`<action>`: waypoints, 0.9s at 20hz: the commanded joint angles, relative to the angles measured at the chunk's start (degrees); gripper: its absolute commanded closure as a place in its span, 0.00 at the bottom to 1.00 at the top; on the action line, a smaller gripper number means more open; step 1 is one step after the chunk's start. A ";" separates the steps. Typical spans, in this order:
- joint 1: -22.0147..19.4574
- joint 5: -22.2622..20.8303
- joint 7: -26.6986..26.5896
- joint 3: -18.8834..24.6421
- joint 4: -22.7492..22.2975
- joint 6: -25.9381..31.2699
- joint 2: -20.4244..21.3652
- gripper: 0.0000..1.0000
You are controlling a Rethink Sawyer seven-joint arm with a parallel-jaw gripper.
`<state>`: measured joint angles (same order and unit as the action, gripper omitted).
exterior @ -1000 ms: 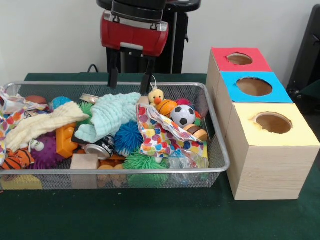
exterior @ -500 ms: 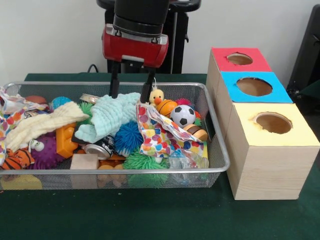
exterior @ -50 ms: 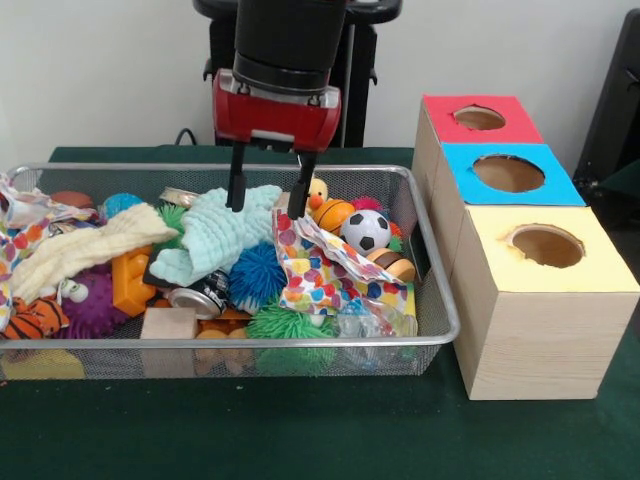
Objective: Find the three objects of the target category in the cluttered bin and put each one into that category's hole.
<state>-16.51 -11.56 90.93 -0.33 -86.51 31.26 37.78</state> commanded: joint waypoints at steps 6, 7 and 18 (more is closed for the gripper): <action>-5.06 -4.48 -5.60 7.17 -0.90 2.39 -2.06 0.00; -5.81 -4.66 -6.04 7.78 -1.26 2.11 -1.92 0.00; -7.72 -8.31 -5.37 9.52 -0.30 0.76 -3.82 0.00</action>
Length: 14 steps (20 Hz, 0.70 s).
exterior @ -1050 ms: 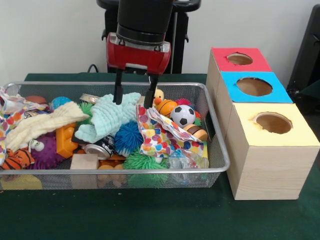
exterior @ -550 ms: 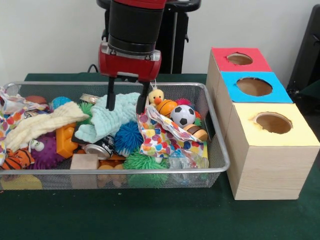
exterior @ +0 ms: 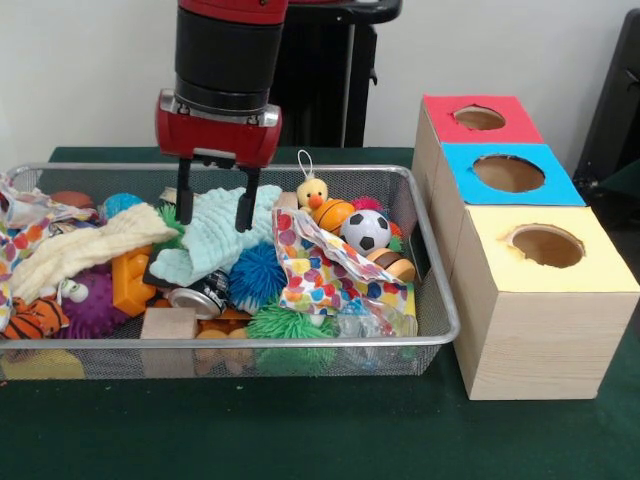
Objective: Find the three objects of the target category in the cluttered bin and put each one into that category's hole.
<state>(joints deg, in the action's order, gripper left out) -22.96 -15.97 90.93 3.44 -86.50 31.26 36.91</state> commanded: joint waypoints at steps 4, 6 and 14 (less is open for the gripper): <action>-1.65 -4.80 -5.31 6.26 0.05 0.56 -3.50 0.00; -1.58 -4.98 -5.01 6.47 0.36 0.84 -3.58 0.00; -3.38 -6.15 -5.81 7.82 0.89 0.11 -4.80 0.00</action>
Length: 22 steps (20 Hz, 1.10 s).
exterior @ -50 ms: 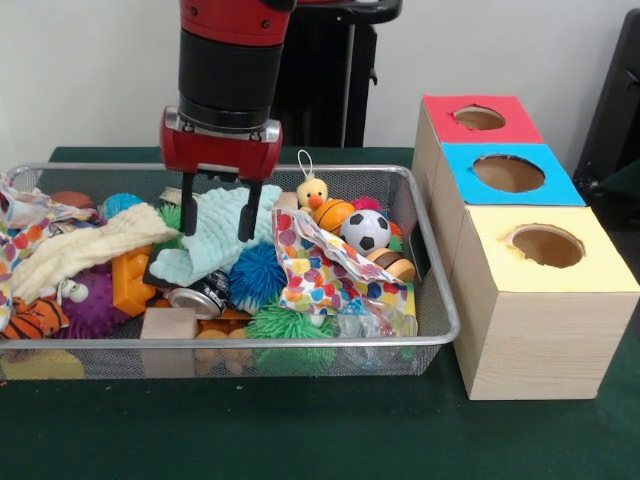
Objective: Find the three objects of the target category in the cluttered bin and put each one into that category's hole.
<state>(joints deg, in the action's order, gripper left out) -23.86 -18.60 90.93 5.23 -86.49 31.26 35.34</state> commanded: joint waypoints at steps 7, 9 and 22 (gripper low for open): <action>-4.02 -5.76 -5.65 6.78 1.56 -1.86 -5.30 0.00; -4.59 -5.79 -5.20 7.41 1.36 -2.31 -5.56 0.00; -6.29 -9.24 -7.00 9.86 3.65 -0.97 -6.56 0.00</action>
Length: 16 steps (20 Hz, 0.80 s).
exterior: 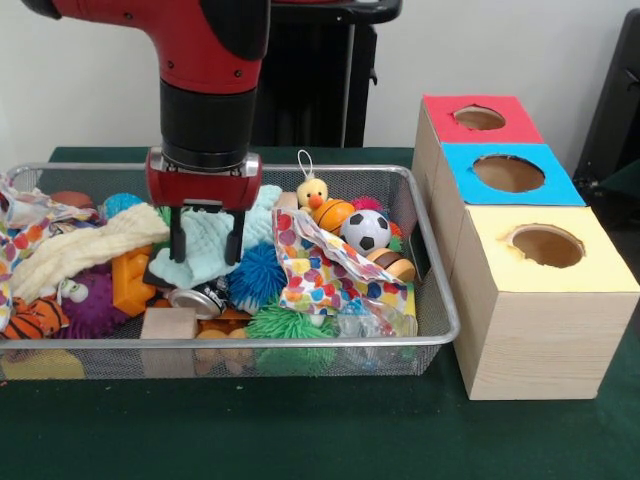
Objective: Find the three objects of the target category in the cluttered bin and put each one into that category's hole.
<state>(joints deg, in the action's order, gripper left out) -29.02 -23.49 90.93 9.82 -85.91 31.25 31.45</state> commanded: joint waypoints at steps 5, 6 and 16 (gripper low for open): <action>1.05 -4.56 -2.91 4.04 2.54 -1.23 -2.00 0.00; 1.42 -4.59 -2.27 3.84 2.39 -1.25 -1.82 0.00; 5.42 -5.37 2.93 1.06 2.80 -3.32 -2.88 0.00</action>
<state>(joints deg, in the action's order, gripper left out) -25.85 -25.56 90.93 9.65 -84.85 31.22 31.05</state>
